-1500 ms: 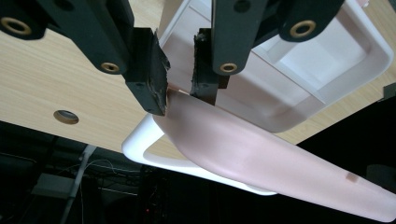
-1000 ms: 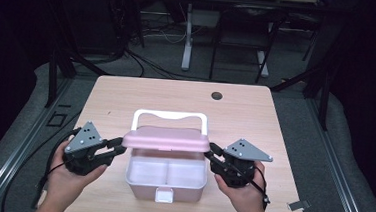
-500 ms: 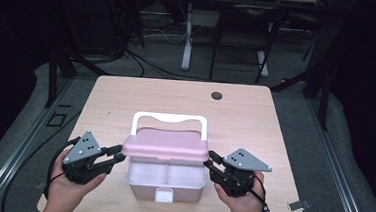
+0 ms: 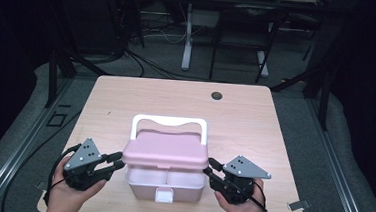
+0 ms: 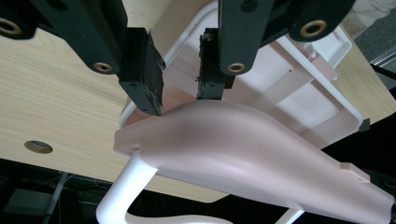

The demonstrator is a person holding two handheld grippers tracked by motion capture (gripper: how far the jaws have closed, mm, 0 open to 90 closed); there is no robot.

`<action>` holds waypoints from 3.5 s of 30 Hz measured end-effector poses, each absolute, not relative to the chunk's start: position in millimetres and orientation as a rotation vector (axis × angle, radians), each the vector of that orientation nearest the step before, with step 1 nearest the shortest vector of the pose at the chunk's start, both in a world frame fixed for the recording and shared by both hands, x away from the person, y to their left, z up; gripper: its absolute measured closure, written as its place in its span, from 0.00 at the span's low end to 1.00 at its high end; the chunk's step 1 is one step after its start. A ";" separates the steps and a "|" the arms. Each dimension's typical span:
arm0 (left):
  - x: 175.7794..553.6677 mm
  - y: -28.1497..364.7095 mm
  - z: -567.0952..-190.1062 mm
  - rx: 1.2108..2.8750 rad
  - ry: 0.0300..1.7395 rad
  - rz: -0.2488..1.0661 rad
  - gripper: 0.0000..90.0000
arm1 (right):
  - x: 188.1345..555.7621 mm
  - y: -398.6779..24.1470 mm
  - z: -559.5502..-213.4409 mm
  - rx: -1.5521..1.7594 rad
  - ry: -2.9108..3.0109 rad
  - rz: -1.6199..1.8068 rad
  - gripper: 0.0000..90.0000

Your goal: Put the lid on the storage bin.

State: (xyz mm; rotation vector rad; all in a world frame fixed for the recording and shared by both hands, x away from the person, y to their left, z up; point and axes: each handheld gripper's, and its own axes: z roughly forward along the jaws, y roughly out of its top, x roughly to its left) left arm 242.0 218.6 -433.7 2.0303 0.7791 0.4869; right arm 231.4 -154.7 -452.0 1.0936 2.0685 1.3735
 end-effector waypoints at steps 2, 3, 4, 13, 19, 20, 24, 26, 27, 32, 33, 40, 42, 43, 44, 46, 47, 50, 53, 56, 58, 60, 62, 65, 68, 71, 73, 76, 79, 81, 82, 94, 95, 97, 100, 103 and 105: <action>241.7 218.5 -436.1 2.029 0.782 0.483 0.80 | 230.3 -154.9 -454.1 1.100 2.070 1.369 0.78; 241.2 218.8 -437.0 2.030 0.782 0.480 0.80 | 229.9 -155.4 -454.9 1.100 2.074 1.371 0.78; 240.8 218.9 -438.3 2.028 0.782 0.479 0.80 | 229.8 -154.9 -456.3 1.099 2.063 1.389 0.78; 237.7 219.9 -445.9 2.033 0.782 0.456 0.81 | 226.1 -153.4 -461.5 1.086 2.106 1.379 0.80; 236.7 218.6 -448.7 2.043 0.777 0.450 0.81 | 223.9 -155.5 -463.7 1.085 2.105 1.371 0.81; 236.6 218.5 -449.5 2.040 0.778 0.452 0.81 | 223.3 -156.5 -464.2 1.089 2.101 1.367 0.82; 235.3 219.5 -451.3 2.044 0.779 0.449 0.81 | 222.3 -160.2 -465.2 1.101 2.099 1.359 0.83; 234.7 220.5 -451.5 2.048 0.782 0.450 0.81 | 221.6 -160.8 -465.6 1.105 2.103 1.362 0.83; 234.7 220.5 -451.5 2.048 0.782 0.450 0.81 | 221.6 -160.8 -465.6 1.105 2.103 1.362 0.83; 233.4 222.8 -453.1 2.054 0.786 0.439 0.81 | 221.1 -163.8 -469.4 1.113 2.103 1.354 0.86; 233.6 222.8 -453.7 2.055 0.786 0.438 0.81 | 220.9 -164.9 -469.2 1.119 2.109 1.349 0.87; 233.6 223.5 -454.9 2.078 0.786 0.423 0.84 | 220.7 -170.1 -469.0 1.135 2.103 1.355 0.90; 233.8 223.5 -455.4 2.079 0.785 0.424 0.84 | 220.8 -170.3 -469.1 1.134 2.103 1.356 0.90; 234.2 223.5 -456.4 2.082 0.785 0.423 0.84 | 220.9 -170.4 -469.6 1.138 2.105 1.354 0.90; 234.4 223.5 -456.9 2.083 0.788 0.419 0.84 | 220.9 -170.2 -469.9 1.141 2.105 1.350 0.90; 234.4 223.7 -457.1 2.085 0.789 0.421 0.84 | 221.5 -169.6 -471.0 1.143 2.110 1.358 0.90; 234.4 224.1 -457.3 2.087 0.790 0.423 0.85 | 221.7 -169.4 -471.4 1.140 2.112 1.363 0.90; 234.4 225.2 -457.9 2.089 0.797 0.421 0.85 | 221.5 -168.9 -471.4 1.146 2.108 1.354 0.90; 235.3 225.8 -459.6 2.105 0.804 0.407 0.84 | 221.6 -169.1 -471.5 1.142 2.110 1.361 0.89; 236.4 225.9 -460.2 2.115 0.816 0.400 0.84 | 222.0 -168.8 -472.1 1.142 2.106 1.370 0.89; 236.3 226.6 -459.7 2.115 0.820 0.406 0.84 | 222.2 -168.4 -472.4 1.142 2.114 1.363 0.89; 236.6 228.2 -459.3 2.113 0.829 0.407 0.84 | 222.2 -167.9 -472.7 1.143 2.111 1.358 0.89; 237.5 230.8 -459.0 2.091 0.831 0.400 0.84 | 222.1 -168.2 -472.4 1.146 2.110 1.357 0.89; 237.4 232.0 -458.2 2.088 0.837 0.405 0.84 | 222.3 -168.6 -472.3 1.145 2.111 1.364 0.89; 237.7 231.9 -458.5 2.085 0.837 0.404 0.84 | 222.3 -168.5 -472.5 1.145 2.110 1.360 0.89; 238.2 231.7 -459.3 2.079 0.836 0.404 0.84 | 222.5 -168.5 -472.8 1.145 2.110 1.362 0.89; 238.6 231.8 -459.7 2.078 0.837 0.405 0.84 | 222.8 -168.5 -473.0 1.145 2.108 1.362 0.88; 239.3 232.6 -460.2 2.076 0.840 0.412 0.82 | 223.3 -168.9 -473.2 1.149 2.104 1.358 0.88; 241.0 236.3 -460.6 2.058 0.854 0.417 0.81 | 225.3 -170.6 -474.8 1.160 2.098 1.349 0.87; 241.9 238.3 -461.1 2.047 0.862 0.422 0.80 | 226.9 -172.0 -476.1 1.165 2.097 1.358 0.87; 242.6 239.4 -461.2 2.046 0.865 0.423 0.80 | 227.6 -172.7 -476.9 1.169 2.092 1.351 0.87; 255.8 249.2 -464.5 2.006 0.909 0.463 0.70 | 236.2 -181.0 -480.7 1.210 2.044 1.344 0.82; 257.0 249.8 -464.9 2.000 0.915 0.467 0.70 | 237.1 -181.5 -481.1 1.211 2.042 1.341 0.81; 259.7 251.2 -467.2 1.990 0.927 0.468 0.68 | 238.6 -182.7 -482.4 1.212 2.041 1.343 0.81; 263.8 253.0 -472.4 1.990 0.943 0.468 0.67 | 242.0 -184.8 -486.3 1.230 2.025 1.328 0.79; 267.9 254.8 -477.9 1.983 0.958 0.472 0.66 | 246.1 -188.4 -490.5 1.240 2.019 1.331 0.77; 271.1 256.8 -482.3 1.974 0.966 0.472 0.66 | 248.5 -190.5 -493.6 1.255 2.003 1.346 0.75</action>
